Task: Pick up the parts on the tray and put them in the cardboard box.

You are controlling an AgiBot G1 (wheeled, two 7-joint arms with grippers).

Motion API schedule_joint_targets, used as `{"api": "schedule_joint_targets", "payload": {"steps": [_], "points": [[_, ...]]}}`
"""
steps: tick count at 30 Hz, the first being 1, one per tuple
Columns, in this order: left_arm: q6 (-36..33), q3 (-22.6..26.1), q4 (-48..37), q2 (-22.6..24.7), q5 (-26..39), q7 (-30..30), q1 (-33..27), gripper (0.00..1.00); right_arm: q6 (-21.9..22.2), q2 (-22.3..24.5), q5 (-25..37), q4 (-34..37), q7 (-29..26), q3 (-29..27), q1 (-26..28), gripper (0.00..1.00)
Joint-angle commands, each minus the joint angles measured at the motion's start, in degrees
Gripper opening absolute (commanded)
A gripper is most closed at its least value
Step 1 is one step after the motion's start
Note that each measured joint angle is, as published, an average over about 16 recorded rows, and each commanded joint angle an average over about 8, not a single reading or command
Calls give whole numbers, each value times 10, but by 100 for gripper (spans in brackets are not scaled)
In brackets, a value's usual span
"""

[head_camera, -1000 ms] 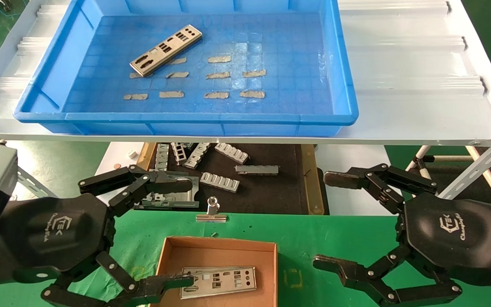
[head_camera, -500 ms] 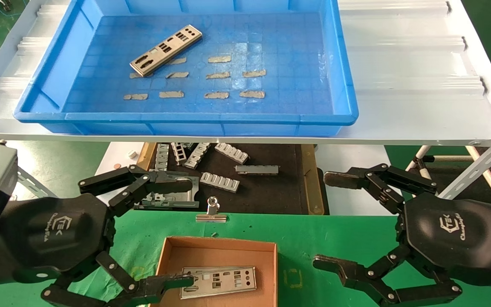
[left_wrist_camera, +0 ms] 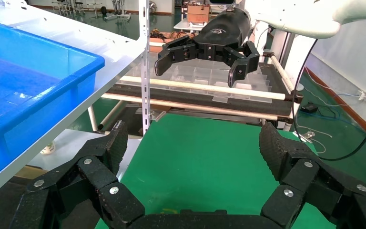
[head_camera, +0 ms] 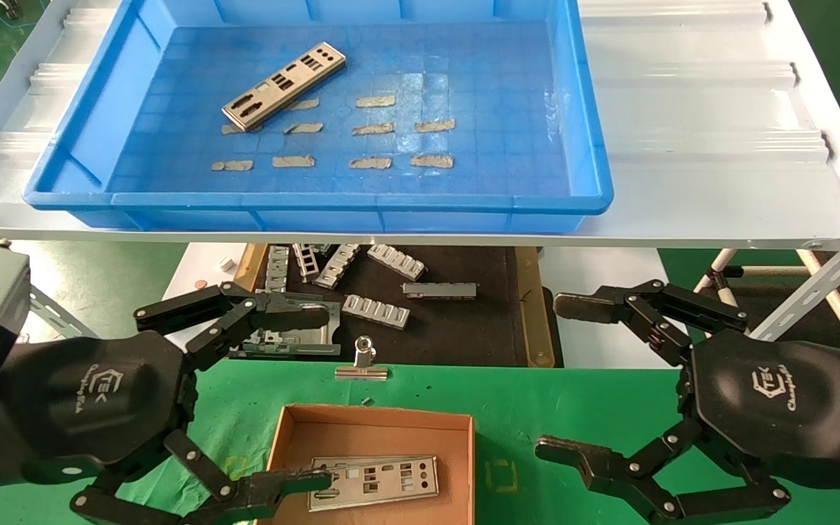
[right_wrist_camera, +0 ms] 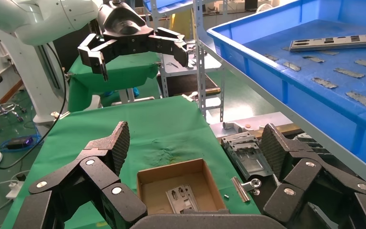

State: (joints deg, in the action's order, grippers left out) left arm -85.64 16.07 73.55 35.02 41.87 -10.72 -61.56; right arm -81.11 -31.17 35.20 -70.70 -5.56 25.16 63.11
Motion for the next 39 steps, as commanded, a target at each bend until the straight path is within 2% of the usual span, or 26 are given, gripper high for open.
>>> {"api": "schedule_joint_targets", "payload": {"steps": [1, 39], "points": [[0, 0, 0, 0, 0, 0, 0, 100, 0, 0, 0, 0, 0, 0, 0, 100], [0, 0, 0, 0, 0, 0, 0, 100, 0, 0, 0, 0, 0, 0, 0, 100]]}}
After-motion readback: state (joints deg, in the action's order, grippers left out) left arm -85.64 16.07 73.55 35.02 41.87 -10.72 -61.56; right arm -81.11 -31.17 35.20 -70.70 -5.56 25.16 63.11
